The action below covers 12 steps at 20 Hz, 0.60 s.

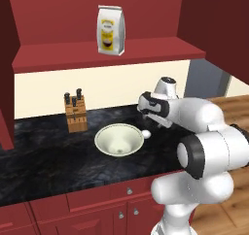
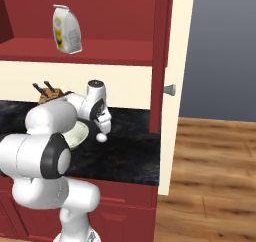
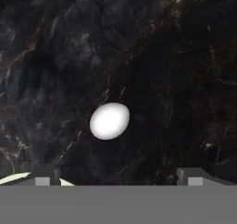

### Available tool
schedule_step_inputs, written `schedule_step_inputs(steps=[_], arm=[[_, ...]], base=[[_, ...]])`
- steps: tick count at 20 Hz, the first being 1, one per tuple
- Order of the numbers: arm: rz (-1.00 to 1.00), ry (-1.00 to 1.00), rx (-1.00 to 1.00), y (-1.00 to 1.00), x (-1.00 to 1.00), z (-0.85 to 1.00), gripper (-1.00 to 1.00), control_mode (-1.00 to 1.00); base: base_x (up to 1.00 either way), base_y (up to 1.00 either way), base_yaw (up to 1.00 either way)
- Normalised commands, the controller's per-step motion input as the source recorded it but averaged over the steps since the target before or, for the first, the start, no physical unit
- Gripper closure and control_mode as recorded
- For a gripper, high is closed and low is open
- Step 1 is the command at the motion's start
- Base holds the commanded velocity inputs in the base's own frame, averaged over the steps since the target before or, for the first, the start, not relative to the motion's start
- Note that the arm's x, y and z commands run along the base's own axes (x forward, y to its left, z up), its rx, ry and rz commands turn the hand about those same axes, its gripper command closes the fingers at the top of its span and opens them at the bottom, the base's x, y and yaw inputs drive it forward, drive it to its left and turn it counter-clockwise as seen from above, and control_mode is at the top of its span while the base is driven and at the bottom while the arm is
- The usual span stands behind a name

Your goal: Pick the egg and butter from the fridge and place them by the bowl for mixing.

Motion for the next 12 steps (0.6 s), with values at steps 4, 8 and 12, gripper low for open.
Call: schedule_step_inputs(steps=[4,8,12], arm=[[0.60,-0.10,-0.13,0.02,-0.46,0.37,-1.00,-1.00],[0.60,-0.14,-0.22,0.03,-0.41,0.34,-1.00,-1.00],[0.46,-0.21,-0.18,0.02,-0.41,0.33,-1.00,-1.00]], base=[[0.00,0.00,0.00],[0.00,0.00,0.00],[0.00,0.00,0.00]])
